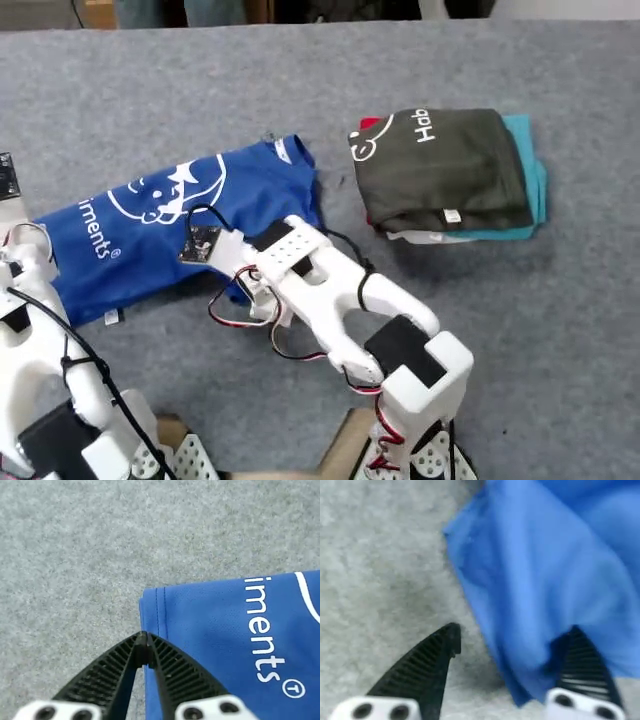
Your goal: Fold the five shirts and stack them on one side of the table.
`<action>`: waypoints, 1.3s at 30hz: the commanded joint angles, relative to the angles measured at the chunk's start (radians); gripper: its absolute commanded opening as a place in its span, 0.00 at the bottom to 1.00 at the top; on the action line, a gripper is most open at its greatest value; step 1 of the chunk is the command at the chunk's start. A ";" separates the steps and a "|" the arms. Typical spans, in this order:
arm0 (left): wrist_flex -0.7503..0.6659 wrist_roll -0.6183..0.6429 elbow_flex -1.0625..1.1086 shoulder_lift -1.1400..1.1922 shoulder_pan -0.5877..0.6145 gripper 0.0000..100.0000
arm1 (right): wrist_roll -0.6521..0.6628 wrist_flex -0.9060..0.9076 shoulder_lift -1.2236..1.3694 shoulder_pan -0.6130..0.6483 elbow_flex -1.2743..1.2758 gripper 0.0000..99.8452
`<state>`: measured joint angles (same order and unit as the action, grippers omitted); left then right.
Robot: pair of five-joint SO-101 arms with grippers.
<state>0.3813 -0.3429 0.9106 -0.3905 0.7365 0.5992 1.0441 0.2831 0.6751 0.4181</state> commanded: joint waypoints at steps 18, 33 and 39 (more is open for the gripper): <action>-0.017 0.003 0.008 -0.003 -0.024 0.03 | 0.253 0.503 0.145 -0.109 -0.823 0.01; -0.017 0.003 0.016 -0.003 -0.027 0.03 | 0.296 0.600 0.702 -0.086 -1.692 0.02; -0.017 0.003 0.016 -0.003 -0.027 0.03 | 0.292 0.601 0.832 -0.081 -1.880 0.13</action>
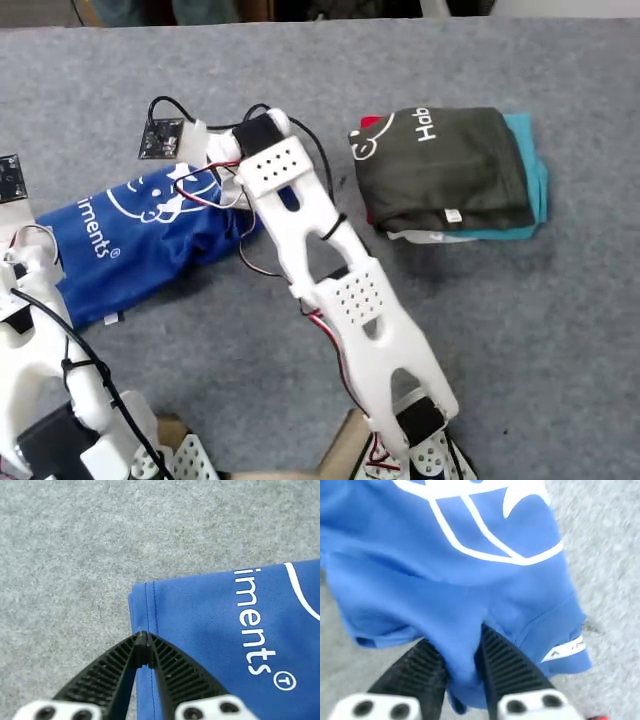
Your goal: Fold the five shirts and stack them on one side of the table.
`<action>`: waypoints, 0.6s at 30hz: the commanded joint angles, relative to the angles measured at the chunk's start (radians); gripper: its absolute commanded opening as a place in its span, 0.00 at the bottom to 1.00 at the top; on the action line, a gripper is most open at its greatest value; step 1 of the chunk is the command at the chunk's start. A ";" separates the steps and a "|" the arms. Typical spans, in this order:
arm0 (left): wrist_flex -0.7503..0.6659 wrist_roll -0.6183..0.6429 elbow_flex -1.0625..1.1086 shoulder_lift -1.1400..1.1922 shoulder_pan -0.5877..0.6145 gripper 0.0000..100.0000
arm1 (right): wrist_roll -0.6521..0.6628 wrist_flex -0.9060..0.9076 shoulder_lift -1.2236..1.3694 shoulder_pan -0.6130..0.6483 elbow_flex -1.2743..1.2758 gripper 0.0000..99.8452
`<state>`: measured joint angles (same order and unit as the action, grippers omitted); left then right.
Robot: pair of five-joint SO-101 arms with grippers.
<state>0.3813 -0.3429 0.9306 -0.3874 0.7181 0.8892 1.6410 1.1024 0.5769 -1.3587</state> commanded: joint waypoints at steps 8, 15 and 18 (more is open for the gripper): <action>-0.017 0.003 -0.001 -0.006 -0.019 0.03 | -0.060 -0.003 0.079 0.002 -0.295 0.29; -0.017 0.003 -0.001 -0.006 -0.018 0.03 | -0.253 -0.144 0.045 -0.037 -0.317 0.16; -0.017 0.003 -0.001 -0.006 -0.018 0.03 | -0.301 -0.032 0.007 -0.028 -0.315 0.06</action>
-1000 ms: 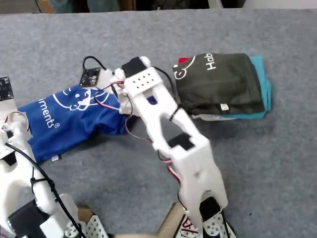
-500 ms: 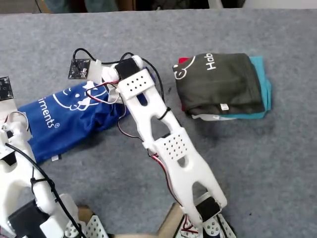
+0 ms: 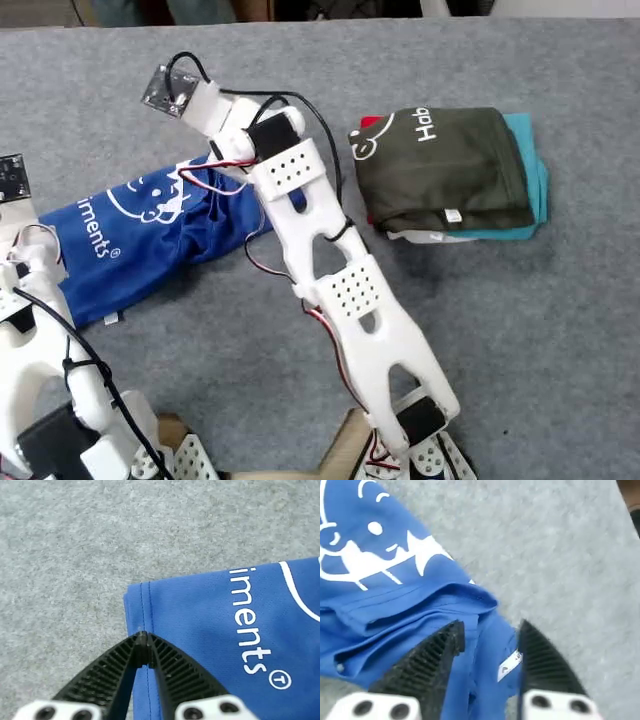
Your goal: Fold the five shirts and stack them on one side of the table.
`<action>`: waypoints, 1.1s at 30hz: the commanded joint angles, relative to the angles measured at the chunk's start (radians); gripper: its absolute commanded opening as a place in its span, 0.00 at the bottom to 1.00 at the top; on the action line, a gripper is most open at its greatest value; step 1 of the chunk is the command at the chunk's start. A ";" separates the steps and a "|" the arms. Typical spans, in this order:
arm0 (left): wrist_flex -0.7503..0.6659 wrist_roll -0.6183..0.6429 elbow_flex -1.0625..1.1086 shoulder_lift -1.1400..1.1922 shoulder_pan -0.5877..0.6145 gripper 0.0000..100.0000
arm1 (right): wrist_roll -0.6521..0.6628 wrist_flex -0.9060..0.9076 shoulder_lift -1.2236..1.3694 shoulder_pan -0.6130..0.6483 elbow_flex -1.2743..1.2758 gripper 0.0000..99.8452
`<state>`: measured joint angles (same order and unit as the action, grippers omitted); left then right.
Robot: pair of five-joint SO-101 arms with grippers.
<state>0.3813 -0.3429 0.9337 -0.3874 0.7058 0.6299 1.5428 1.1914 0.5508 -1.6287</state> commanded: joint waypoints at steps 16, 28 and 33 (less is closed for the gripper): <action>-0.017 0.003 -0.007 -0.008 0.001 0.03 | -0.212 0.021 -0.085 0.144 0.360 0.01; -0.017 0.003 -0.005 -0.008 0.001 0.03 | -0.402 -0.189 -0.015 0.140 0.119 0.01; -0.017 0.003 -0.005 -0.008 0.001 0.03 | -0.407 -0.098 -0.010 0.127 -0.053 0.01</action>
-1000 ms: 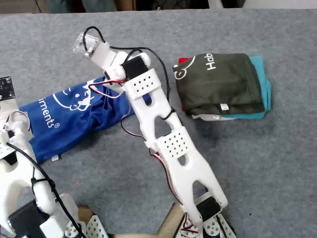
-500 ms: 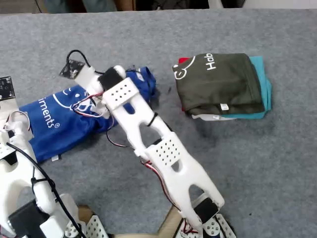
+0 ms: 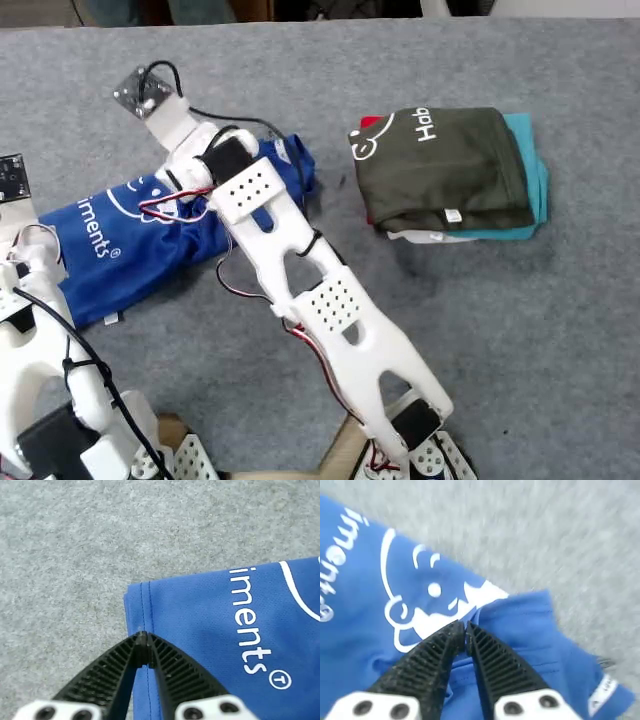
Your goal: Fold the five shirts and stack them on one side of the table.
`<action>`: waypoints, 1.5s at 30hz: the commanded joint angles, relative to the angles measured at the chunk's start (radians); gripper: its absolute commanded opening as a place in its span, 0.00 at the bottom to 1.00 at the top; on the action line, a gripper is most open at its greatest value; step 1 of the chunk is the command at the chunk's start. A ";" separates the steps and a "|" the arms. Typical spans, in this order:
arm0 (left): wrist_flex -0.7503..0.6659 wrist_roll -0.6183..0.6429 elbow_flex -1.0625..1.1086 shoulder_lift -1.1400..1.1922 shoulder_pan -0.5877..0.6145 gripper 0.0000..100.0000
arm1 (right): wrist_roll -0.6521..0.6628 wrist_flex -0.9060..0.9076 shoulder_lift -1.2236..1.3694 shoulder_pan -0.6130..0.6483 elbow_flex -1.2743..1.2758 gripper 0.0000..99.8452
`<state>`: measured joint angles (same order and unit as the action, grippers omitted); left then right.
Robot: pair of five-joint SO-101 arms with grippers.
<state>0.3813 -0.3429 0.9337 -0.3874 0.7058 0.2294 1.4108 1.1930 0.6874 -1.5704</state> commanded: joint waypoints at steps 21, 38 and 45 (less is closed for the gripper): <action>-0.017 0.011 -0.005 -0.008 -0.002 0.03 | -0.003 0.097 0.061 0.009 -0.104 0.01; 0.144 0.009 -0.102 -0.018 0.031 0.04 | 0.000 0.031 0.124 0.014 -0.105 0.01; 0.701 0.014 -0.522 0.104 0.127 0.26 | 0.000 0.181 -0.205 -0.060 -0.102 0.01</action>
<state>0.8815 -0.3383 0.6084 -0.3337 0.8086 0.2294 1.5535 1.1669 0.6705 -1.6395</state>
